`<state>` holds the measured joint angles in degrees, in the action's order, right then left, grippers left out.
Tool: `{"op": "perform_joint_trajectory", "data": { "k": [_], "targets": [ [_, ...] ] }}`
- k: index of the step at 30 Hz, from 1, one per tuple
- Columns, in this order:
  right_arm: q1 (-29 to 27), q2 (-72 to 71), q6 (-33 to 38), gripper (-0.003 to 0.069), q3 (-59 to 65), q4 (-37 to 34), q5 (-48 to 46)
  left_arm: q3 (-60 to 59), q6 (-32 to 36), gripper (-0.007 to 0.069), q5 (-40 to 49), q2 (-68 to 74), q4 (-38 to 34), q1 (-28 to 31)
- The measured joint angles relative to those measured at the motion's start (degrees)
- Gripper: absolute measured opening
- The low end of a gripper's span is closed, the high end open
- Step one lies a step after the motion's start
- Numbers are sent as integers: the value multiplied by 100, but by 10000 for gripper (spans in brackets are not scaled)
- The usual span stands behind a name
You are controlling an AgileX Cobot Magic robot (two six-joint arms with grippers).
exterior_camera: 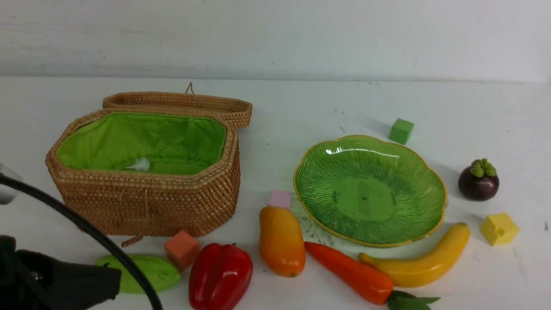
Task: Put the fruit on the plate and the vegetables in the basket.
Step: Take a chayote with your left arm and place it on the basket on the left.
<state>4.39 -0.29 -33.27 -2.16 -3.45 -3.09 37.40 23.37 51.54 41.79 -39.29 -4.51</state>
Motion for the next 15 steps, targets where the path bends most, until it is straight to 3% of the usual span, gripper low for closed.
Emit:
{"op": "perform_joint_trajectory", "data": {
  "k": [3, 9, 15],
  "targets": [
    [551, 390, 62, 136, -936, 260, -1131, 366, 218, -13, 325, 309, -37, 0],
    [2406, 1859, 1701, 48, -3611, 185, -4303, 1195, 359, -13, 1028, 1040, 55, -80],
    [3750, 2654, 2331, 39, -5334, -284, -5905, 1518, 365, -13, 1446, 1274, 1336, -1067]
  ]
}}
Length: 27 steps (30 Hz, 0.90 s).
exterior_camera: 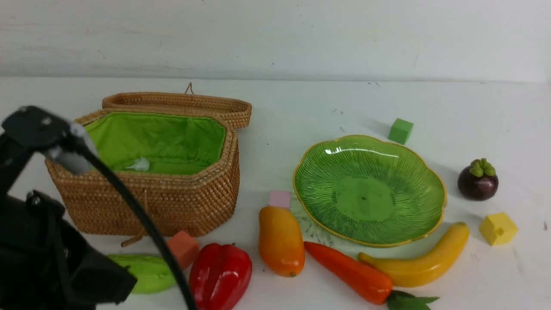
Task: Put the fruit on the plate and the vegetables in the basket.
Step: Take a chayote with your left arm and place it on the basket on the left.
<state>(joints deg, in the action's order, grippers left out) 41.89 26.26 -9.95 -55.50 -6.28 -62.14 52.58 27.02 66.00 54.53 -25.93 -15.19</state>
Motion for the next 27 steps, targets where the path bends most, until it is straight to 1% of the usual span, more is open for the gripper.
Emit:
{"op": "perform_joint_trajectory", "data": {
  "k": [1, 2, 3, 5, 8, 11, 15, 19, 20, 22, 23, 24, 25, 26, 27],
  "targets": [
    [221, 86, 62, 39, -244, -40, -162, 7, 0, -13, 98, 0, 453, -282],
    [353, 127, 94, 39, -374, -60, -229, 7, 5, -13, 146, 0, 633, -416],
    [500, 159, 150, 39, -515, -76, -271, 12, 37, -13, 223, 0, 963, -689],
    [729, 177, 274, 41, -631, -69, -320, 14, 183, -13, 241, 20, 1380, -919],
    [892, 181, 417, 44, -657, -69, -369, 18, 409, -13, 230, 118, 1703, -960],
    [935, 181, 568, 46, -666, -63, -426, 18, 620, -13, 210, 331, 1847, -850],
    [958, 181, 752, 52, -678, -48, -525, 20, 959, -13, -38, 1153, 1795, -359],
    [958, 181, 801, 56, -678, -37, -525, 32, 1442, -13, -306, 1762, 1750, -79],
    [958, 181, 814, 57, -678, -17, -525, 32, 1709, -10, -419, 2044, 1754, -26],
    [958, 181, 833, 60, -678, 22, -563, 35, 1982, 17, -502, 2295, 1849, -7],
    [958, 181, 833, 60, -678, 22, -563, 35, 1999, 22, -512, 2295, 1849, -7],
    [958, 181, 833, 62, -678, 56, -590, 35, 2074, 52, -517, 2402, 1927, -7],
    [958, 181, 833, 64, -678, 121, -649, 35, 2161, 119, -556, 2547, 2061, -7],
    [958, 181, 833, 65, -678, 162, -681, 35, 2183, 170, -621, 2626, 2144, -7],
    [958, 181, 833, 66, -678, 180, -707, 35, 2197, 203, -677, 2664, 2192, -7]
  ]
}}
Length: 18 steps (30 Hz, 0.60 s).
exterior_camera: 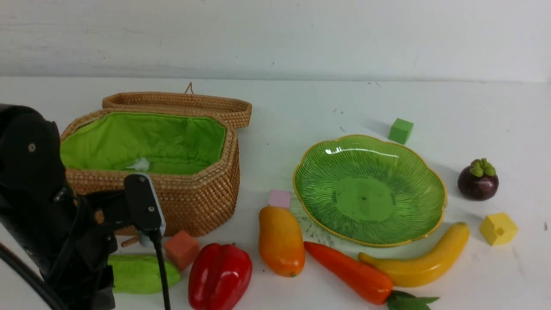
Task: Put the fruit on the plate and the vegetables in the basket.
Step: Take a chayote with your left arm and place it on the basket on the left.
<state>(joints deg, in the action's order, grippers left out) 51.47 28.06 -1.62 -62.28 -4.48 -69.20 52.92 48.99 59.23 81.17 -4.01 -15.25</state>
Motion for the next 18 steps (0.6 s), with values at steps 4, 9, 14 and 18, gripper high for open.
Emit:
{"op": "perform_joint_trajectory", "data": {
  "k": [4, 9, 14, 18],
  "targets": [
    [0, 0, 0, 71, 0, 101, -72, 0, 78, 428, -539, 192, 160, 0],
    [0, 0, 0, 76, 0, 115, -72, 5, 353, 578, -1307, 357, 155, 4],
    [0, 0, 0, 79, 0, 116, -72, 22, 805, 595, -1630, 806, 191, 4],
    [0, 0, 0, 82, 0, 116, -72, 22, 1057, 578, -1813, 1212, 303, 4]
  ]
}}
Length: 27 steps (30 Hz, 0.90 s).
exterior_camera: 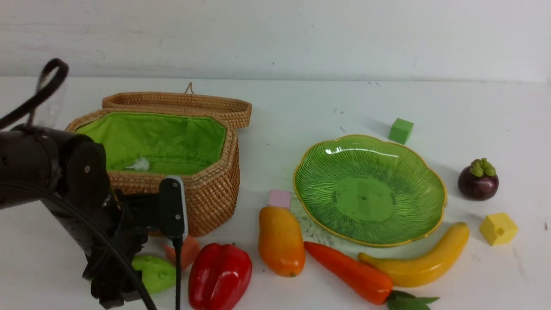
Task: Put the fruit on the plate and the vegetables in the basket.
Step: Take a chayote with your left arm and place it on the basket on the left.
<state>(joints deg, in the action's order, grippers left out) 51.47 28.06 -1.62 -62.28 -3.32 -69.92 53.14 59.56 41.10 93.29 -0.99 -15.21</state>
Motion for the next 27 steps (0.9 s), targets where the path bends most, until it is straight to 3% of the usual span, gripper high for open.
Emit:
{"op": "perform_joint_trajectory", "data": {
  "k": [5, 9, 15, 22, 25, 27],
  "targets": [
    [0, 0, 0, 85, 0, -31, 18, 6, 36, 546, -52, 371, 6, 0],
    [0, 0, 0, 86, 0, -62, 24, 6, 36, 434, 21, 454, 6, 0],
    [0, 0, 0, 89, 0, -77, 103, 10, 36, 434, 473, 240, -5, 0],
    [0, 0, 0, 92, 0, -66, 372, 10, -7, 434, 1730, -1013, 0, 0],
    [0, 0, 0, 95, 0, -66, 462, 10, -206, 434, 1411, -1639, 6, 0],
    [0, 0, 0, 96, 0, -66, 605, 47, -599, 434, 744, -2093, 99, 0]
  ]
}}
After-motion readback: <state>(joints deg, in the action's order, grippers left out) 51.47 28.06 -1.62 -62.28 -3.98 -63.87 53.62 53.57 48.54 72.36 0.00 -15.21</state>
